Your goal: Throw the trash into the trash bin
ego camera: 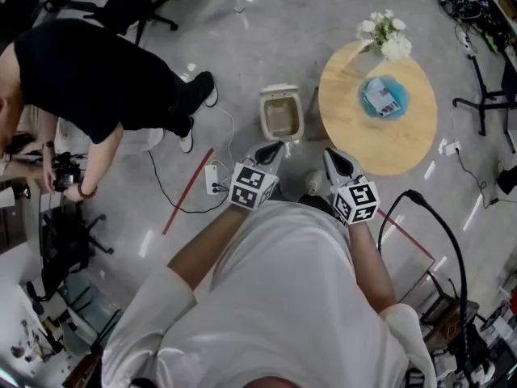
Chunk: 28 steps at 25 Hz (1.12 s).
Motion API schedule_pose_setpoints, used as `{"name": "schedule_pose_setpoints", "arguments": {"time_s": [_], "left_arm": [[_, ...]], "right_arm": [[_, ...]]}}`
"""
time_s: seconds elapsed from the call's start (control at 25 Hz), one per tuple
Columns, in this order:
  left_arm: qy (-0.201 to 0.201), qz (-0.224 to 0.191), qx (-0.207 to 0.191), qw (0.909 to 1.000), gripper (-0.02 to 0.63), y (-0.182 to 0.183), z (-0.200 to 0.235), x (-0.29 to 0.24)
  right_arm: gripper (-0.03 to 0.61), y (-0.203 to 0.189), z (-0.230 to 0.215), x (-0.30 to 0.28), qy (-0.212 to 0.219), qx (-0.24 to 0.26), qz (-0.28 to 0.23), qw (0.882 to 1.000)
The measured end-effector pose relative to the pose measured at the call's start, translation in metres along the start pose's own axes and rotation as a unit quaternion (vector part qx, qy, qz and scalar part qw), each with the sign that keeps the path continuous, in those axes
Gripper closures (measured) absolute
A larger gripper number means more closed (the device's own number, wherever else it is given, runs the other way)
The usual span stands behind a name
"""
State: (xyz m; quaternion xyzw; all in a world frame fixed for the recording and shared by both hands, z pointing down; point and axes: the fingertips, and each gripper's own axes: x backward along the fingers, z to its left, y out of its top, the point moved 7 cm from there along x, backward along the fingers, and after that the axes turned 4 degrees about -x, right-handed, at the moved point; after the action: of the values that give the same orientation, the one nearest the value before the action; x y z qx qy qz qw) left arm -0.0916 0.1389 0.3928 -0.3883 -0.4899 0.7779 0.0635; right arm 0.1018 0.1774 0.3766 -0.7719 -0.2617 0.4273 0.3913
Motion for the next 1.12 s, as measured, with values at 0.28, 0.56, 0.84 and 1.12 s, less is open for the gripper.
{"name": "schedule_pose_setpoints", "arguments": {"time_s": [0.28, 0.56, 0.84, 1.12], "left_arm": [[-0.048, 0.014, -0.022, 0.9985, 0.611, 0.007, 0.009, -0.009], [-0.077, 0.025, -0.039, 0.9959, 0.611, 0.014, 0.012, -0.021], [-0.071, 0.027, -0.038, 0.9964, 0.611, 0.025, 0.005, -0.040], [-0.048, 0.028, -0.021, 0.9983, 0.611, 0.032, -0.007, -0.059]], "right_arm": [[0.577, 0.002, -0.004, 0.001, -0.055, -0.021, -0.023, 0.998], [0.577, 0.005, -0.018, 0.016, -0.110, -0.041, -0.040, 0.992], [0.578, 0.005, -0.058, 0.027, -0.125, -0.048, -0.037, 0.990], [0.578, 0.012, -0.104, 0.038, -0.123, -0.053, -0.023, 0.991]]}}
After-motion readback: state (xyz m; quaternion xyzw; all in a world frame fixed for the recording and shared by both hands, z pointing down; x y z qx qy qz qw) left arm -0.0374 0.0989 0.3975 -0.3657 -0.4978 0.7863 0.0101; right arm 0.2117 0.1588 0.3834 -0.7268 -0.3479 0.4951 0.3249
